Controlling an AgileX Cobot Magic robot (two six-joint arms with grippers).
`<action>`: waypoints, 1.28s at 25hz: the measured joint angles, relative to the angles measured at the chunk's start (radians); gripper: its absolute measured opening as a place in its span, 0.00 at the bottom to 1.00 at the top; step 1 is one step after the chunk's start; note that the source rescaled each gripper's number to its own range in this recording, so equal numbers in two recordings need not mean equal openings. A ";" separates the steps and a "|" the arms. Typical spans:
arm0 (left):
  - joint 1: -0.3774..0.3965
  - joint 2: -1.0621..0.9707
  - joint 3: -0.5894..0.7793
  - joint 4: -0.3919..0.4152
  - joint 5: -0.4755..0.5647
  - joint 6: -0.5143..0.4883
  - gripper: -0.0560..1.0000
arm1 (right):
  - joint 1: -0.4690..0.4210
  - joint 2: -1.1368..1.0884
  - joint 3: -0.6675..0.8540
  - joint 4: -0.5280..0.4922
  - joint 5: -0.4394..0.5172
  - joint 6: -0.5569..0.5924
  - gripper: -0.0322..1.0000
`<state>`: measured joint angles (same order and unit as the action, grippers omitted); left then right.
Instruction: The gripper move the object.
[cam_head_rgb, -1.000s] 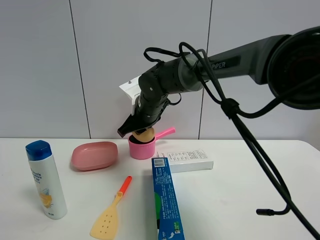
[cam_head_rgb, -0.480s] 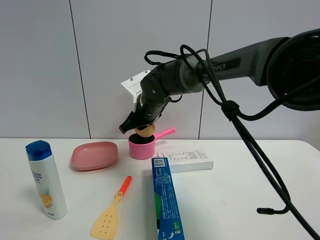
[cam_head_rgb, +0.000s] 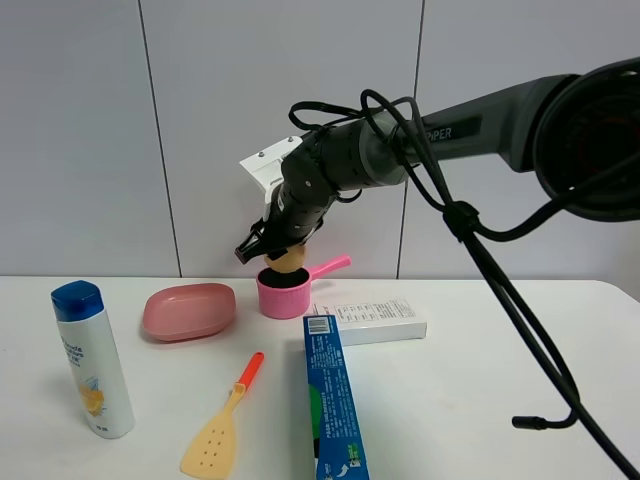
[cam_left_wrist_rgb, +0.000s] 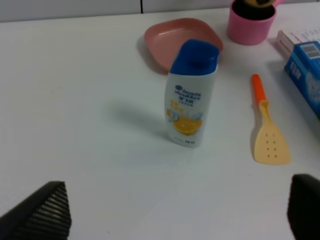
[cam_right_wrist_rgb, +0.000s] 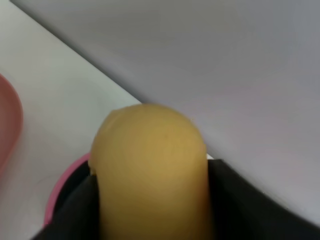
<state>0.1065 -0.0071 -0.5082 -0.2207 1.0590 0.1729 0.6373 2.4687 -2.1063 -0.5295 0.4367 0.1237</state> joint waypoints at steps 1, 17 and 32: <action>0.000 0.000 0.000 0.000 0.000 0.000 1.00 | 0.000 0.000 0.000 0.000 0.000 0.000 0.39; 0.000 0.000 0.000 0.000 0.000 0.000 1.00 | 0.030 -0.212 -0.001 0.002 0.208 0.027 0.76; 0.000 0.000 0.000 0.000 0.000 0.000 1.00 | 0.106 -0.802 -0.006 0.129 0.649 -0.017 0.74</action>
<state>0.1065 -0.0071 -0.5082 -0.2207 1.0590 0.1729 0.7429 1.6662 -2.1123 -0.4008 1.0857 0.1062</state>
